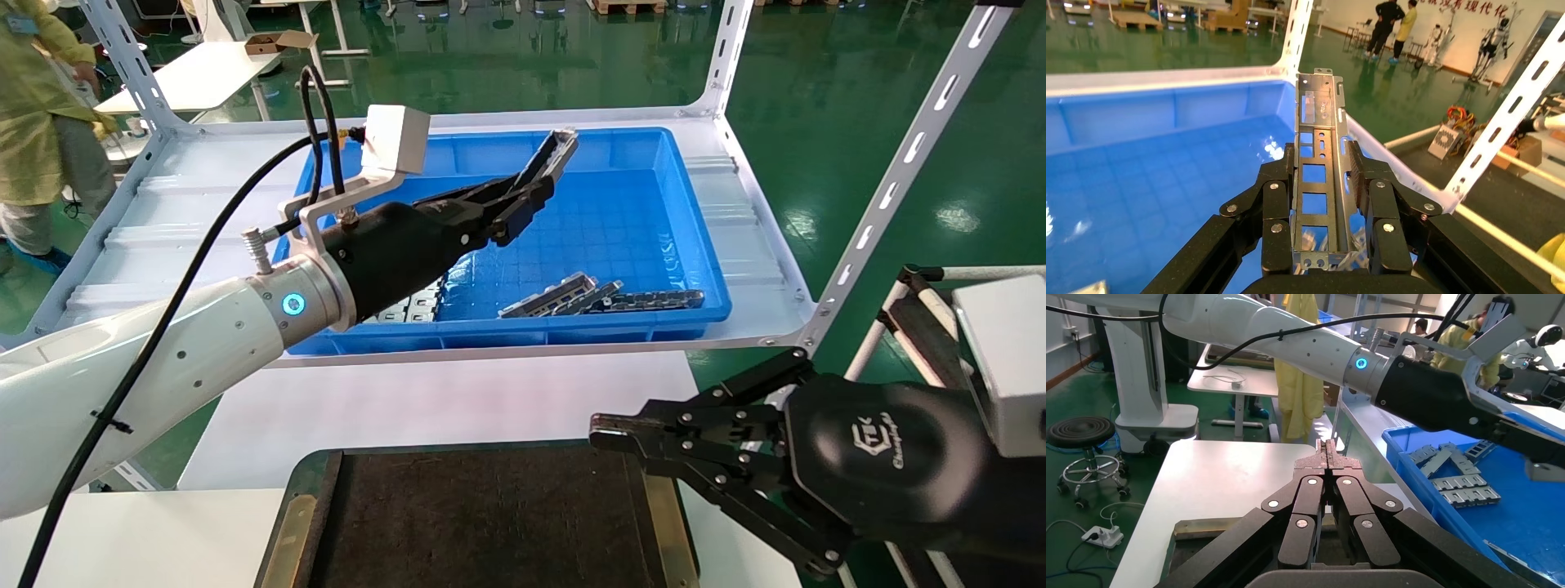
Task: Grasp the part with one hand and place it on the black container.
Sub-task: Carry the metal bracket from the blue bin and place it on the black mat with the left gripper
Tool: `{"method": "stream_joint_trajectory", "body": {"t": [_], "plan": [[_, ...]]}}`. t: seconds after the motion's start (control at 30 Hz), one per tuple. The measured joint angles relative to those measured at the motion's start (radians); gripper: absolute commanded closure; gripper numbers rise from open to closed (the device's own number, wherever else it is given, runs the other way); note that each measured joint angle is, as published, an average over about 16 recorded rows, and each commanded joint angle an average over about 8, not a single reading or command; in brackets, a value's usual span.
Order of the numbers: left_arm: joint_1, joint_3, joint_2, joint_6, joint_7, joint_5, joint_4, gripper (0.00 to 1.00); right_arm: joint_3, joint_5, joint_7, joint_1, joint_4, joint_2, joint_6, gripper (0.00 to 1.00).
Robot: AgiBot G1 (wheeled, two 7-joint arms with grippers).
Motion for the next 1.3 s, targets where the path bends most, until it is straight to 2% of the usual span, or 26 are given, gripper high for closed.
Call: {"method": "stream_joint_trajectory", "body": {"t": [0.2,0.4,0.63,0.87,1.1,1.3], "plan": [[0.007,-0.028,-0.029,0.085,0.051,-0.068,-0.034,1.00,0.000,0.000,0.000,0.000,0.000,0.000,0.000,1.00],[0.017,-0.105,-0.048,0.247,0.174,-0.216,-0.037,1.00,0.000,0.000,0.000,0.000,0.000,0.000,0.000,1.00],[0.071,-0.255,-0.076,0.488,0.428,-0.458,-0.030,1.00,-0.001,0.000,0.000,0.000,0.000,0.000,0.000,1.00],[0.209,-0.419,-0.092,0.665,0.747,-0.679,-0.020,1.00,-0.001,0.001,0.000,0.000,0.000,0.000,0.000,1.00],[0.365,-0.502,-0.094,0.738,0.974,-0.782,-0.015,1.00,-0.001,0.001,-0.001,0.000,0.000,0.000,0.000,1.00],[0.470,-0.494,-0.094,0.725,1.046,-0.777,-0.013,1.00,-0.001,0.001,-0.001,0.000,0.000,0.001,0.001,1.00]]}}
